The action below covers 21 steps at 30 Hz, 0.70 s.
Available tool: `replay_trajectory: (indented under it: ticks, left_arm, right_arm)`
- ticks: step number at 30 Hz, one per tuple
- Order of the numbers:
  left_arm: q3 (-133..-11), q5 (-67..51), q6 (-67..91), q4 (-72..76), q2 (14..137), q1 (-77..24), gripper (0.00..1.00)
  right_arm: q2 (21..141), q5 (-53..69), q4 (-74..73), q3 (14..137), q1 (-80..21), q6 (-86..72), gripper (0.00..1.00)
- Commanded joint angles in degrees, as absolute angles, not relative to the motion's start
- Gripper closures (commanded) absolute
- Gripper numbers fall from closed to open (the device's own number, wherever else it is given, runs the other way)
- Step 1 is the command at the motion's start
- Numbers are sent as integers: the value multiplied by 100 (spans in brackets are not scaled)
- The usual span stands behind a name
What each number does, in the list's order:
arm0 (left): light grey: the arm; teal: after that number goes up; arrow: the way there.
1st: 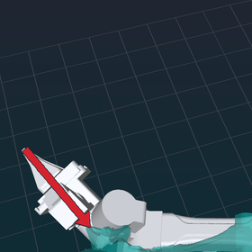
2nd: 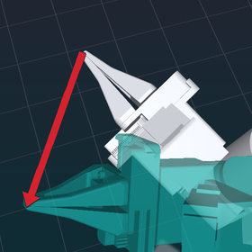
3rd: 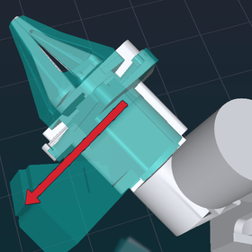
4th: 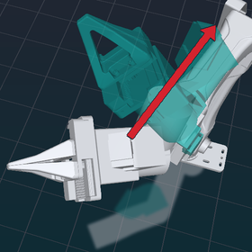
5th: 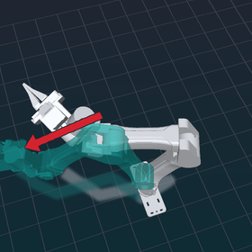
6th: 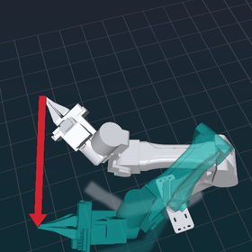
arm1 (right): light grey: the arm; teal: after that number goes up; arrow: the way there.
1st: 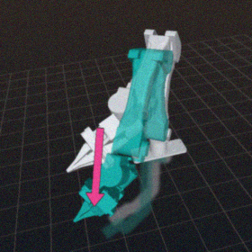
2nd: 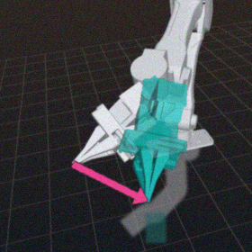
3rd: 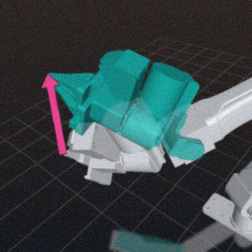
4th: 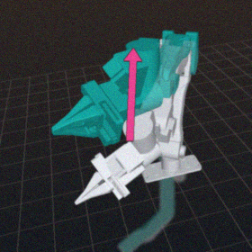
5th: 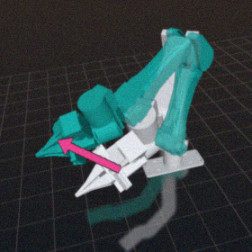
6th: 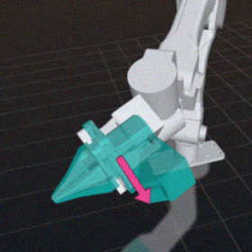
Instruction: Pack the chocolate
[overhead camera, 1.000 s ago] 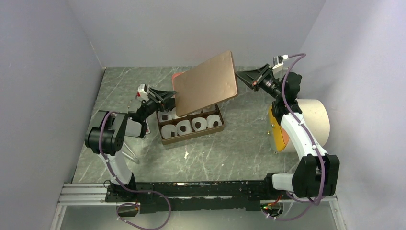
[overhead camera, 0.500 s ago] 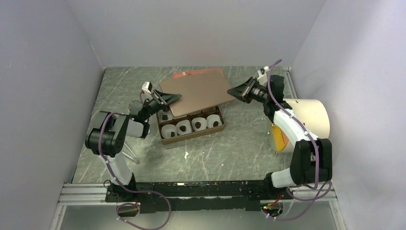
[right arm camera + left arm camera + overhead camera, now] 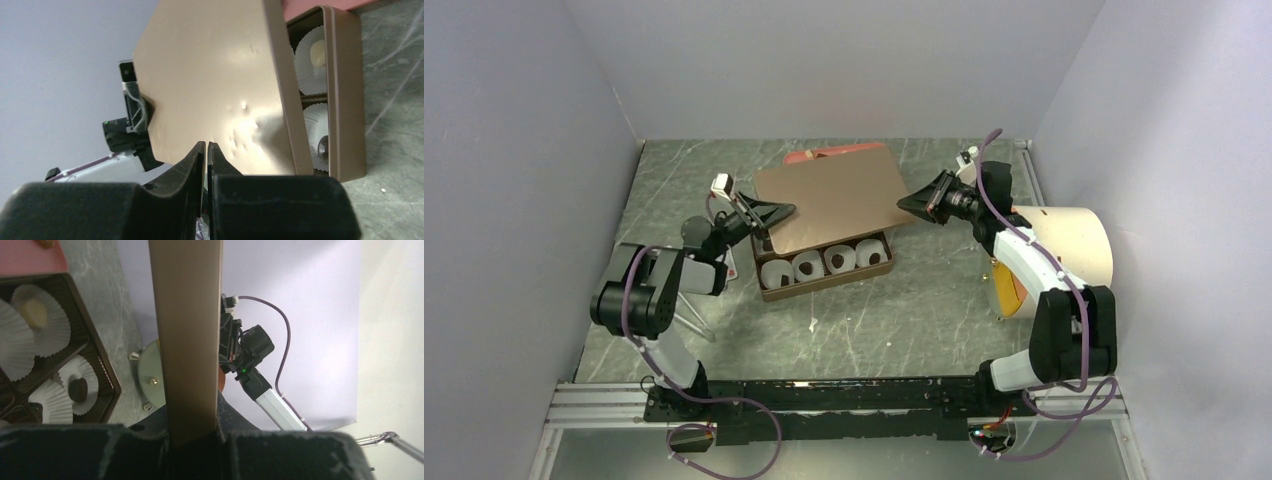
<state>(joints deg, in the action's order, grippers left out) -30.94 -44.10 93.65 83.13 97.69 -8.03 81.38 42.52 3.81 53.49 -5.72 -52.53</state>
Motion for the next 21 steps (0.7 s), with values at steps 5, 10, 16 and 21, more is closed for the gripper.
replay_trajectory:
  ticks: [5, 10, 16, 21]
  left_arm:
    - [-3553, -4252, 6210, 4280, 7618, -734, 93]
    - [-4042, -3920, 5282, 1796, 7002, -684, 91]
    - [-3687, -4312, 5903, 2120, 6910, -581, 92]
    - [-3370, -4717, 6511, 2803, 6977, -571, 92]
  right_arm:
    - [7371, 3894, -144, 5756, -564, -4773, 87]
    - [7085, 3780, -157, 5581, -571, -4693, 80]
    - [7014, 3591, -393, 5605, -610, -4521, 58]
    - [7003, 3474, -533, 5590, -635, -4386, 36]
